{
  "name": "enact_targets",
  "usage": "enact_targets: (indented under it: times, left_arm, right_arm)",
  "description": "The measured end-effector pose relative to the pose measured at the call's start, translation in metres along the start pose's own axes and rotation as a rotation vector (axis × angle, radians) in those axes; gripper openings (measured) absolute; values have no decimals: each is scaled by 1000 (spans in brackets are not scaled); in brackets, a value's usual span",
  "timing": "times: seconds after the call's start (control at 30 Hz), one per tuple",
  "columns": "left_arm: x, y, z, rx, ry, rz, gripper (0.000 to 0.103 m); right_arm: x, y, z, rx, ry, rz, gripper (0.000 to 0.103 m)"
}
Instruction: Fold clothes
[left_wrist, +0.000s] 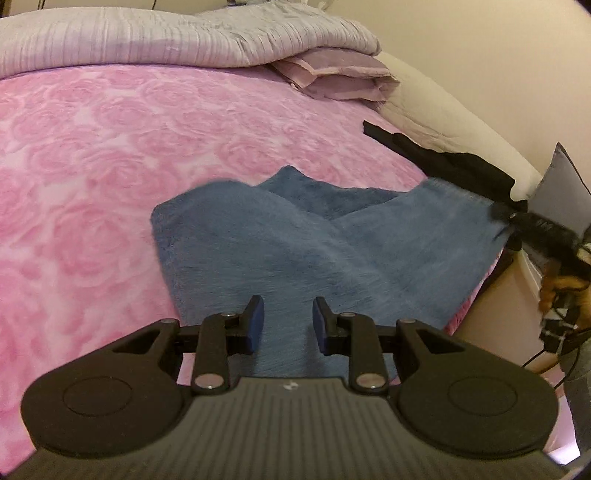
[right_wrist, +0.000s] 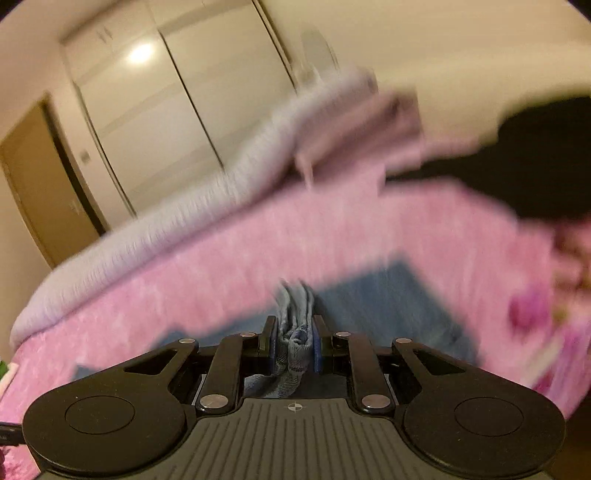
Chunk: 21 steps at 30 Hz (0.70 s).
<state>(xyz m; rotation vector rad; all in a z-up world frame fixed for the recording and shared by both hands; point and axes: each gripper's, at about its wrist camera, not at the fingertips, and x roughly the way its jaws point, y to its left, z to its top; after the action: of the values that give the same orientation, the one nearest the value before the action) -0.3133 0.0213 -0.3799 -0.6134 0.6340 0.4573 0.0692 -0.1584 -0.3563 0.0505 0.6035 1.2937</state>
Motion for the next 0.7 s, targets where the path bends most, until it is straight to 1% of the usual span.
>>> enact_targets:
  times: [0.03, 0.07, 0.13, 0.17, 0.2, 0.27, 0.37, 0.43, 0.47, 0.5, 0.53, 0.57, 0.63, 0.67, 0.7]
  left_arm:
    - [7, -2, 0, 0, 12, 1, 23]
    - [14, -4, -1, -1, 25, 3, 23]
    - [27, -7, -4, -2, 52, 5, 23]
    - [32, -8, -3, -1, 60, 5, 23]
    - [35, -9, -3, 4, 63, 10, 23]
    - [38, -11, -1, 7, 68, 18, 23]
    - [37, -10, 3, 1, 67, 34, 23]
    - [37, -9, 4, 3, 64, 42, 23]
    - [38, -9, 5, 1, 64, 42, 23]
    - [39, -9, 4, 0, 68, 43, 23]
    - [41, -9, 3, 0, 72, 44, 23]
    - [42, -8, 2, 0, 74, 49, 23]
    - [43, -6, 1, -19, 69, 48, 23]
    - [41, -4, 0, -35, 67, 47, 23]
    - [38, -1, 0, -52, 63, 50, 23]
  right_arm:
    - [-6, -4, 2, -15, -30, -19, 17]
    - [-4, -15, 2, -15, -22, -55, 17]
    - [11, -40, -11, 47, 60, -122, 17]
    - [19, -56, -20, 89, 105, -135, 17]
    - [24, -65, -27, 109, 123, -136, 17]
    - [23, -66, -30, 92, 103, -118, 17]
    - [11, -57, -20, 32, 32, -101, 16]
    - [12, -53, -13, 11, 2, -123, 16]
    - [15, -58, -14, 23, 11, -142, 16]
    - [23, -63, -15, 48, 39, -157, 16]
    - [31, -68, -15, 73, 73, -159, 17]
    - [34, -73, -18, 93, 88, -158, 17]
    - [31, -81, -22, 141, 76, -153, 19]
    - [26, -84, -22, 190, 63, -148, 20]
    - [19, -88, -21, 251, 49, -149, 26]
